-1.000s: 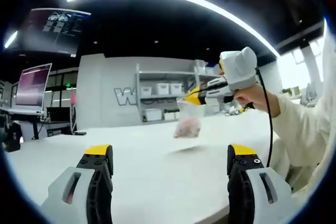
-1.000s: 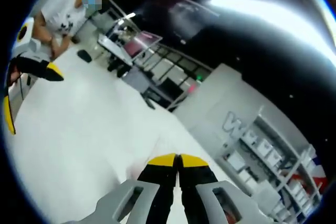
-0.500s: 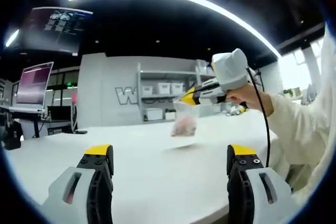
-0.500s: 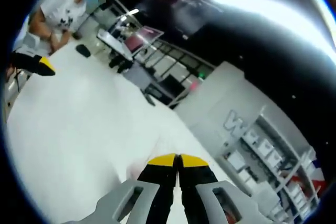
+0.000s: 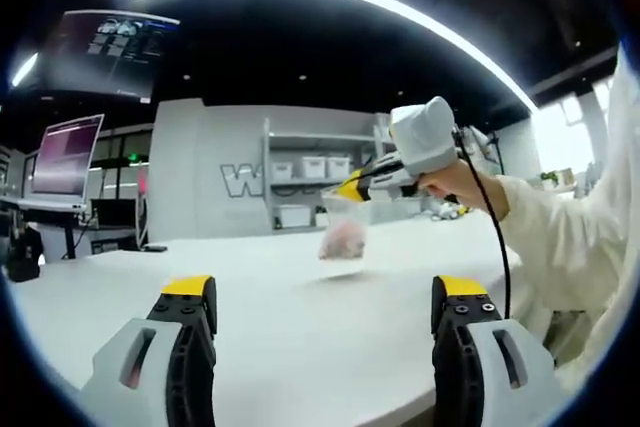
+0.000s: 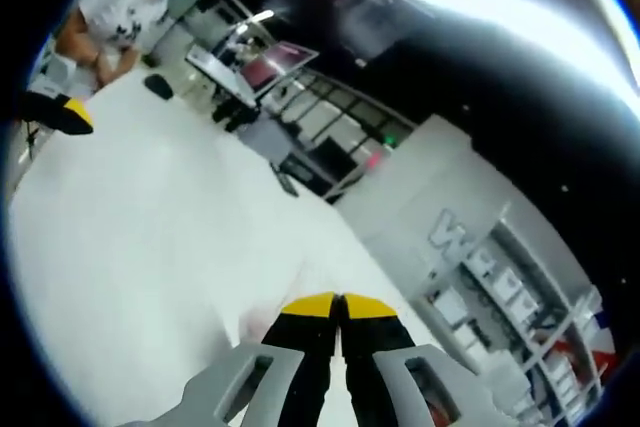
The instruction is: Open the resealable bag by pulling the two sides of the seal apart until the entire bag opening is separated and visibly accessible.
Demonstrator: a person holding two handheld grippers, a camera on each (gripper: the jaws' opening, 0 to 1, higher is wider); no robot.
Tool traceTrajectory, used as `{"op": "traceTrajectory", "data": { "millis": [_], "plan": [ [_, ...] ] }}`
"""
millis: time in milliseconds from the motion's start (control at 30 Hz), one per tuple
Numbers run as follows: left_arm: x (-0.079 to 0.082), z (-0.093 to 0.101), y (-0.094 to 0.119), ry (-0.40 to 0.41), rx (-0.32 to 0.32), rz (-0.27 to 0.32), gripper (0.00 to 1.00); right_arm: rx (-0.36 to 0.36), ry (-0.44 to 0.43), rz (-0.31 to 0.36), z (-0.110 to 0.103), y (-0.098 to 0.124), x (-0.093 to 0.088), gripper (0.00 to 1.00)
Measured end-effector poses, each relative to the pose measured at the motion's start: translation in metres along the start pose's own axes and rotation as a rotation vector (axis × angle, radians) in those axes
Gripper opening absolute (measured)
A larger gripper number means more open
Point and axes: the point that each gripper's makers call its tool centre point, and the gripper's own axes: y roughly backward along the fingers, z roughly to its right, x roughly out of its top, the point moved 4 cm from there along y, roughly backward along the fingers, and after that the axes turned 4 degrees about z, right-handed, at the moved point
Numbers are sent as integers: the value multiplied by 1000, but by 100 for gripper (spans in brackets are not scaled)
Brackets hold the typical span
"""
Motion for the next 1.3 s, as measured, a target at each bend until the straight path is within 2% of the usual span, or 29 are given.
{"op": "traceTrajectory", "data": {
  "millis": [333,667,1300],
  "plan": [
    [1,0,-3,6,-9,3,88,-3,20,0,9,-14,1,0],
    [0,-2,-3,-1,-6,-5,87,-10,38,-22,16,-32,-6,0],
    [-5,-2,-4,6,-7,-15,87,-19,57,-23,22,-47,-5,0]
  ]
}}
